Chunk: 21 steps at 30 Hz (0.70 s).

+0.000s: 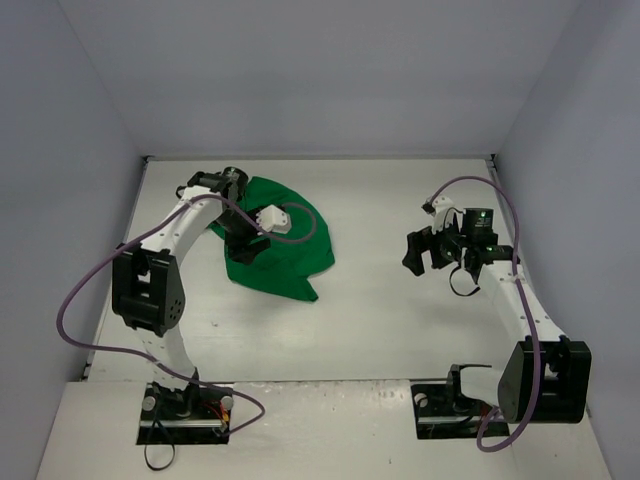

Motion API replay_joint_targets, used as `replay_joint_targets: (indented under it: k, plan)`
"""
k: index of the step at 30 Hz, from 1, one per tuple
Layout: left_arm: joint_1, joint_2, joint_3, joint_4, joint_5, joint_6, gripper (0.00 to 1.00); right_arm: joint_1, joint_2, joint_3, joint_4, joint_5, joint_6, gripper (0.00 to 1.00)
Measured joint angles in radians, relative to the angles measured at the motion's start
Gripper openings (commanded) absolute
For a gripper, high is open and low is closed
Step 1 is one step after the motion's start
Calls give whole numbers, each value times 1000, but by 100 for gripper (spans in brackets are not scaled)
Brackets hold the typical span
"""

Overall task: Fold and stack the t-shirts
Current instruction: Flatten out the tshirt

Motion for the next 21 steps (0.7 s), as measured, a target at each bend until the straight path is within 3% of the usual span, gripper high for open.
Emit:
replay_joint_targets:
  k: [10, 21]
  plan:
    - [-102, 157, 120, 5, 218, -187, 57, 0, 2, 0, 0, 2, 0, 96]
    - [-81, 317, 167, 4, 257, -305, 57, 0, 2, 0, 0, 3, 0, 96]
